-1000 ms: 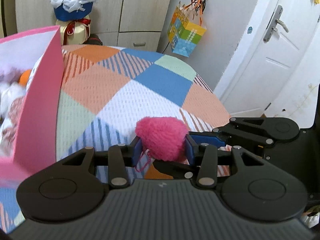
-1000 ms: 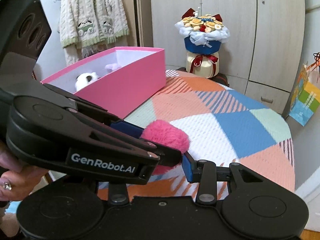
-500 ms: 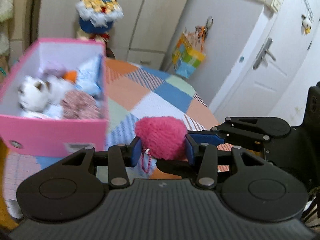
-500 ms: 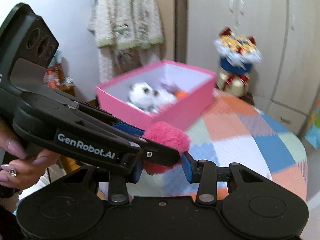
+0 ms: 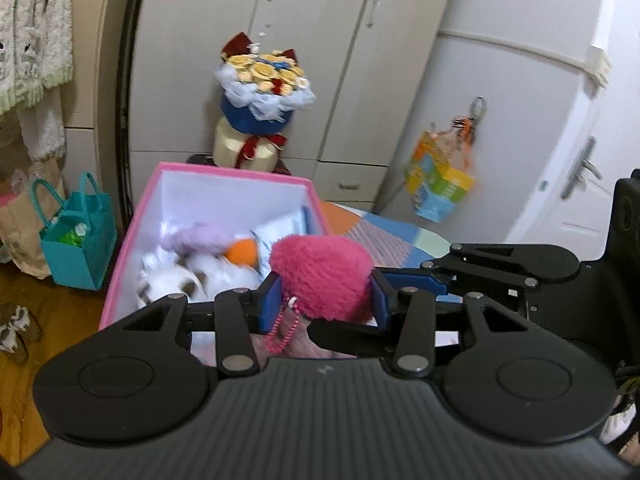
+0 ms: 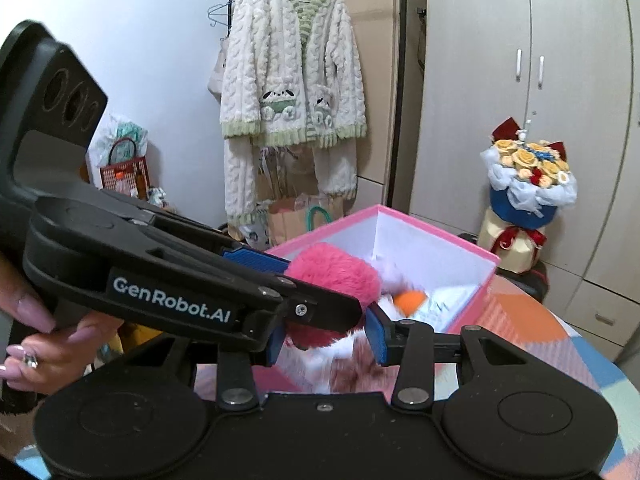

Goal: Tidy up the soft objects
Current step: 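Lift the pompom and carry it over the pink box with the left gripper, then lower the pompom into the box and open the left gripper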

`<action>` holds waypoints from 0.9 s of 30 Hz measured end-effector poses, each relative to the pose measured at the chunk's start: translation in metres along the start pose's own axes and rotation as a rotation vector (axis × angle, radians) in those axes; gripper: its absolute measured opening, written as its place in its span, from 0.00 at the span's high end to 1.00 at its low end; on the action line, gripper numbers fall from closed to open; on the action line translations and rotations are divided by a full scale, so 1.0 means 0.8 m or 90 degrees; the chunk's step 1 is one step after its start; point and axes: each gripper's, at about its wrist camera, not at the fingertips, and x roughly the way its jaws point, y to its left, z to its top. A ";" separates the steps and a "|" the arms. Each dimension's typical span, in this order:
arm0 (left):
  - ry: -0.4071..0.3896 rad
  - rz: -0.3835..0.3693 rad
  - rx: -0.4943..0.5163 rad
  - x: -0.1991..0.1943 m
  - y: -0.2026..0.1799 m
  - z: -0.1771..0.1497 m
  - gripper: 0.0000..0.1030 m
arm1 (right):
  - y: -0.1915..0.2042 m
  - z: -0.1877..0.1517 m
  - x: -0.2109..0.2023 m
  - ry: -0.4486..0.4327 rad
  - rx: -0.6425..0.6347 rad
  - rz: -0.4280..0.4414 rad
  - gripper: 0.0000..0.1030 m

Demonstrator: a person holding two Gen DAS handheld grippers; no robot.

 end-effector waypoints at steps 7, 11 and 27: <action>0.032 -0.003 -0.050 0.060 0.051 0.039 0.58 | -0.040 0.028 0.062 0.025 0.048 0.028 0.54; 0.039 0.019 -0.069 0.088 0.068 0.042 0.58 | -0.063 0.031 0.100 0.044 0.058 0.042 0.54; 0.087 0.074 -0.112 0.137 0.091 0.029 0.48 | -0.067 0.012 0.154 0.108 -0.024 -0.079 0.50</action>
